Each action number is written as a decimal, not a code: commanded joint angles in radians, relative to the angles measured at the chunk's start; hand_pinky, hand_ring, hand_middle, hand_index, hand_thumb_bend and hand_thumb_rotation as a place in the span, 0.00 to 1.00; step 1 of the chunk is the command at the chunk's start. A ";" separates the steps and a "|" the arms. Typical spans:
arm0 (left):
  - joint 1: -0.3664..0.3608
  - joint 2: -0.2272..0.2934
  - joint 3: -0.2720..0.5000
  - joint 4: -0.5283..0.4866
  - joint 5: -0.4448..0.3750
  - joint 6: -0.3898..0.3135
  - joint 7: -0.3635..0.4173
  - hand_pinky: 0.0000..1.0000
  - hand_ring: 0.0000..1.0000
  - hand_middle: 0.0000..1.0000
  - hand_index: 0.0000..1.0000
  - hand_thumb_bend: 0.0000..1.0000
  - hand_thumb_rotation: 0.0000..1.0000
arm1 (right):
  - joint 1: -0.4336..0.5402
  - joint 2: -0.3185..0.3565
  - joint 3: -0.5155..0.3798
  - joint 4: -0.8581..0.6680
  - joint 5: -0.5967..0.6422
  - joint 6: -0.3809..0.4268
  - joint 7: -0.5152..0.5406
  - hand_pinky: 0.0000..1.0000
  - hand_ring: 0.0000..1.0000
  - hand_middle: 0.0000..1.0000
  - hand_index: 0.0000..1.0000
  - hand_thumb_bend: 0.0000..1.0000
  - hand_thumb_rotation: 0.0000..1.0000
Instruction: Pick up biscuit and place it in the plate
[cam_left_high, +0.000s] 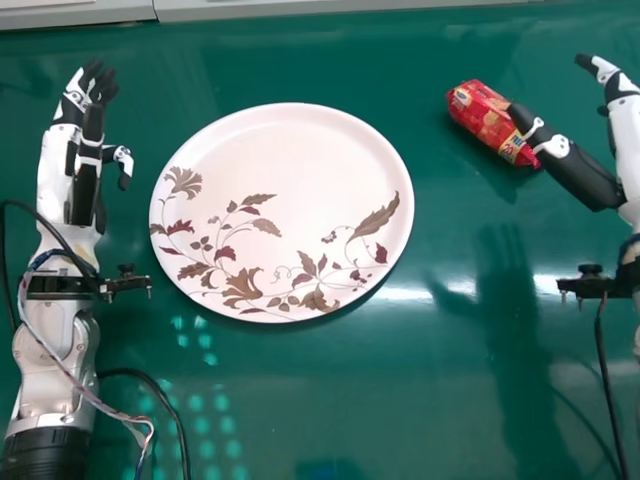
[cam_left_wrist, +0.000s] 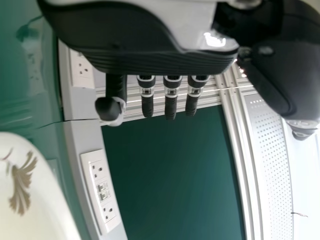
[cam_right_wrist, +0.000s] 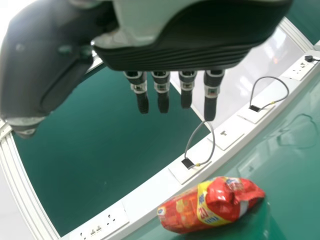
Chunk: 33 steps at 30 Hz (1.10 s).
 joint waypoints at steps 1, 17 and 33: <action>0.028 -0.007 0.003 0.099 0.010 -0.053 -0.009 0.00 1.00 0.99 0.98 1.00 0.71 | -0.015 -0.018 0.008 0.012 -0.001 0.012 0.009 0.88 1.00 1.00 1.00 1.00 0.55; -0.004 0.004 -0.002 0.167 0.011 -0.116 -0.011 0.00 0.99 0.98 0.98 1.00 0.70 | -0.154 -0.091 0.064 0.161 0.010 0.076 0.068 0.87 1.00 1.00 1.00 1.00 0.54; 0.029 0.003 -0.001 0.102 0.008 -0.074 -0.007 0.00 1.00 0.98 0.98 1.00 0.71 | -0.377 -0.195 0.176 0.475 0.057 0.123 0.188 0.82 1.00 1.00 1.00 1.00 0.45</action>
